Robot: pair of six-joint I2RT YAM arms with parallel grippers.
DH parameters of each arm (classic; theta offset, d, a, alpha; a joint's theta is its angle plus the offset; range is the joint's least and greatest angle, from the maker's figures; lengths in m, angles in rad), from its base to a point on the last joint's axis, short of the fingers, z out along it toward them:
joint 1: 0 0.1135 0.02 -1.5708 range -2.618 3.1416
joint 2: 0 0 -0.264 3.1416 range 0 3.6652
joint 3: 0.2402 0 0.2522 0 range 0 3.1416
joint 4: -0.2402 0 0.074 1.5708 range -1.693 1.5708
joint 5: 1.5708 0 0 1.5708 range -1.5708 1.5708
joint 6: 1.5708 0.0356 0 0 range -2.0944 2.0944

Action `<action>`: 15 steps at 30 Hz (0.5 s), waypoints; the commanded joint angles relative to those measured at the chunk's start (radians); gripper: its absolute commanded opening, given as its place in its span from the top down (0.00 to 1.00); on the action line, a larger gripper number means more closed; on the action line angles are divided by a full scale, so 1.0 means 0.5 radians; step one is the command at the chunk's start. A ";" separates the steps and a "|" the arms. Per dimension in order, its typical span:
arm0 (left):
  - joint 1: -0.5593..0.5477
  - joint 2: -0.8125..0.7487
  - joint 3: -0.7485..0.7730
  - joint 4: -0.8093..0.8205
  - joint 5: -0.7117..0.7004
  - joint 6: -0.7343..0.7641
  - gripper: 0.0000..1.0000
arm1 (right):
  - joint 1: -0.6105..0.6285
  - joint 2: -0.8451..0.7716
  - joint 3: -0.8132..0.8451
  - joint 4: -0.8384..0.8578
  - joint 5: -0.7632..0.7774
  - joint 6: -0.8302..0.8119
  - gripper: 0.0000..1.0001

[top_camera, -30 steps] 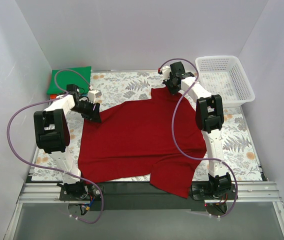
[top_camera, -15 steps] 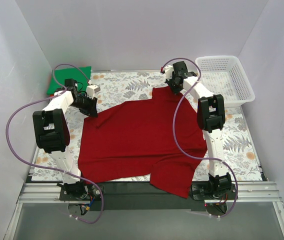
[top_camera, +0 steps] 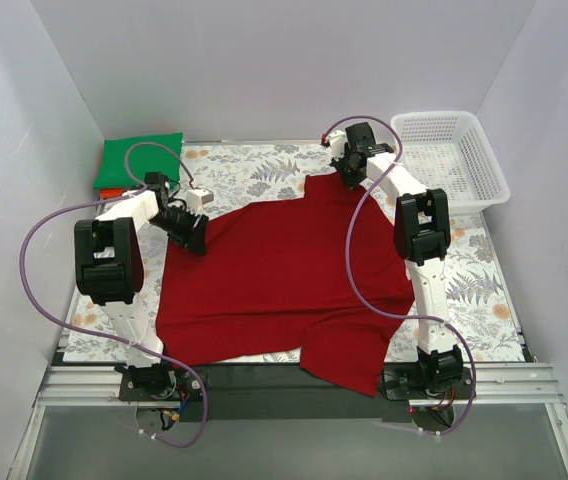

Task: Fold and stack the t-shirts
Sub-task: Fold the tshirt

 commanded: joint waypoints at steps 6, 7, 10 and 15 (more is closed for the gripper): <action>-0.057 -0.114 -0.061 0.261 -0.296 -0.047 0.73 | -0.011 -0.155 0.058 -0.005 -0.006 -0.032 0.99; -0.057 -0.114 -0.037 0.264 -0.293 -0.053 0.78 | -0.011 -0.155 0.061 -0.005 -0.006 -0.035 0.99; -0.054 -0.111 0.016 0.268 -0.286 -0.059 0.94 | -0.020 -0.155 0.086 0.004 -0.006 -0.035 0.99; -0.018 -0.074 0.163 0.274 -0.290 -0.062 1.00 | -0.045 -0.179 0.104 0.056 -0.003 -0.035 0.99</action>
